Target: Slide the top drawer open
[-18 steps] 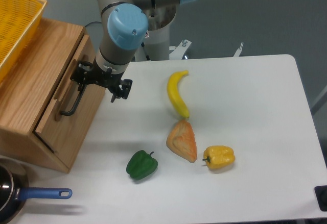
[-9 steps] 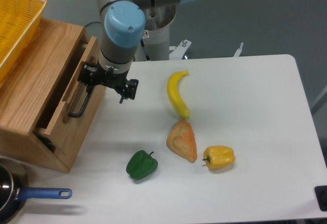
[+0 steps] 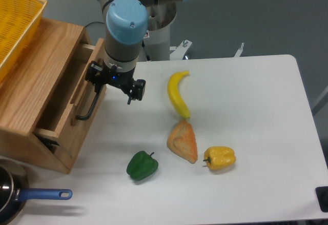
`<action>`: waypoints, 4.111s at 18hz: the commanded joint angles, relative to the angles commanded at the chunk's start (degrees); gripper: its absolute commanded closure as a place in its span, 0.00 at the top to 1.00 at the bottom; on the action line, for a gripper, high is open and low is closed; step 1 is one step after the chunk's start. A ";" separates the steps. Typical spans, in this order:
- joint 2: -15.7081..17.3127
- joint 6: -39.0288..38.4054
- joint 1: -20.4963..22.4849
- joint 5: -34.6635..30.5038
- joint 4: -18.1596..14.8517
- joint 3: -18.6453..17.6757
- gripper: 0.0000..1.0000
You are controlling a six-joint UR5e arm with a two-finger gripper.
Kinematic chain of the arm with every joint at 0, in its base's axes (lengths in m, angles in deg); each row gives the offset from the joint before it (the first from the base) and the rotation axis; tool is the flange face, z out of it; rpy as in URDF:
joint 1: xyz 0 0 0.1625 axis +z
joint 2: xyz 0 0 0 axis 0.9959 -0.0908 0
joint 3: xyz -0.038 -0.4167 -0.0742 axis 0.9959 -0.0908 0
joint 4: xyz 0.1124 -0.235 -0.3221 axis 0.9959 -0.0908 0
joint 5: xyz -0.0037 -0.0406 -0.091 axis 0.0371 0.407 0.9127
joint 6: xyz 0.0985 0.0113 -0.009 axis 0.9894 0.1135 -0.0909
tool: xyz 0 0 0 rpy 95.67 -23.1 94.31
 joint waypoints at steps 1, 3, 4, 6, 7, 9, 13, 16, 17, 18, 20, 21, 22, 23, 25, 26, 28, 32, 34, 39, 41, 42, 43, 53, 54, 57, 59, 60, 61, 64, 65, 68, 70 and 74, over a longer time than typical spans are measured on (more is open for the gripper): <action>-0.09 0.00 -0.09 -0.88 0.52 0.00 1.00; -0.09 0.00 -0.09 -1.68 0.71 0.00 1.00; -0.09 0.00 -0.09 -2.03 0.71 0.00 1.00; -0.09 0.09 0.00 -3.26 0.79 0.00 1.00; -0.09 0.09 0.00 -3.78 1.05 0.09 1.00; -0.17 0.35 0.26 -4.31 1.06 0.09 1.00; -0.44 2.46 1.32 -4.49 1.06 0.18 1.00; -0.61 2.55 1.84 -5.28 1.23 0.70 1.00; -1.05 2.55 2.11 -5.28 1.41 0.97 1.00; -1.14 2.55 2.20 -5.28 1.41 1.23 1.00; -1.14 2.63 3.25 -5.28 1.32 1.50 1.00; -1.14 3.16 3.43 -5.28 1.32 1.50 1.00; -1.14 3.51 3.69 -5.28 1.32 1.50 1.00; -1.14 3.51 4.04 -5.28 1.32 1.50 1.00; -1.14 3.60 4.39 -5.54 1.32 1.58 1.00; -1.14 3.60 4.83 -6.16 1.32 1.58 1.00; -1.14 4.04 5.10 -7.13 1.32 1.58 1.00; -1.05 5.54 6.41 -7.30 1.15 1.58 1.00; -1.05 5.62 6.77 -7.30 1.15 1.58 1.00; -0.97 7.20 8.00 -7.30 1.06 1.58 1.00; -0.97 7.21 8.00 -7.39 1.06 1.58 1.00; -0.79 7.12 8.00 -7.30 1.06 1.58 1.00; -0.62 6.86 8.00 -7.13 0.97 1.58 1.00; 1.93 6.68 9.66 -6.25 0.62 1.85 1.00; 2.19 6.85 10.19 -5.99 0.62 2.28 1.00; 2.29 7.64 12.04 -5.90 0.97 3.42 1.00; 2.29 9.74 12.91 -6.07 1.23 3.69 1.00; 2.20 11.84 13.35 -6.16 1.49 3.43 1.00; 1.76 14.21 13.53 -6.25 2.37 3.26 1.00; 0.27 15.20 15.11 -5.64 8.60 3.08 1.00; 0.18 15.55 15.38 -4.85 9.05 2.99 1.00; -1.22 17.74 17.48 -4.58 9.49 3.08 1.00; -2.28 19.07 18.98 -4.93 9.23 2.90 1.00; -3.95 19.25 21.97 -4.93 9.41 2.73 1.00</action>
